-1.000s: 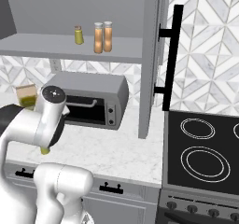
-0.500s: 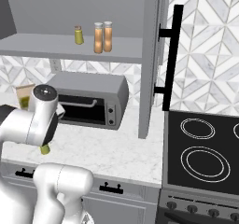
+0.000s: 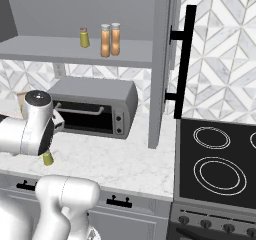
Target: Put the shaker and condiment bottle from the counter next to their counterparts in the cabinet.
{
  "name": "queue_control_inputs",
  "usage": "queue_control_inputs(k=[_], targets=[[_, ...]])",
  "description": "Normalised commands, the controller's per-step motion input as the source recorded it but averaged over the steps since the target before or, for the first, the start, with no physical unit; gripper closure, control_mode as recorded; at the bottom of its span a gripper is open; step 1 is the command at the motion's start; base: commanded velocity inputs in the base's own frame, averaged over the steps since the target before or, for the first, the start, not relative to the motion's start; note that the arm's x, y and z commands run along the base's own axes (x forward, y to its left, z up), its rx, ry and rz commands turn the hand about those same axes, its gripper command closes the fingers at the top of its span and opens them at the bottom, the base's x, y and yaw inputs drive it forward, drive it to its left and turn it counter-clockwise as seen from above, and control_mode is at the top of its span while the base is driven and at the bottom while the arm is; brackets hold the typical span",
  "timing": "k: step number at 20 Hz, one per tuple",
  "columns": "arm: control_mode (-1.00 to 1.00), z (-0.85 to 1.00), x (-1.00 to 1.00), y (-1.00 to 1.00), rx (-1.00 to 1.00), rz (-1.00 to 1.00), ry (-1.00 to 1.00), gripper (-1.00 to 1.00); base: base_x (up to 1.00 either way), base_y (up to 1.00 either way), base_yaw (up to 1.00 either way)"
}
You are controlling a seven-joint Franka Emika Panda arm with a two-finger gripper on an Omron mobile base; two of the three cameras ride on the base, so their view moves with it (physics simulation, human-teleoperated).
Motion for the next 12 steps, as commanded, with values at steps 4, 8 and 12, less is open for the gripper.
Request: queue_control_inputs(k=[4, 8, 12], targets=[[-1.0, -0.24, -0.01, 0.27, 0.0, -0.11, -0.14, -1.0, 0.0, 0.0, 0.0], [-1.0, -0.46, -0.02, 0.14, 0.0, -0.12, -0.11, -1.0, 0.0, 0.0, 0.0], [-1.0, -0.55, -0.12, 0.0, 0.0, -0.11, -0.04, -1.0, 0.0, 0.0, 0.0]])
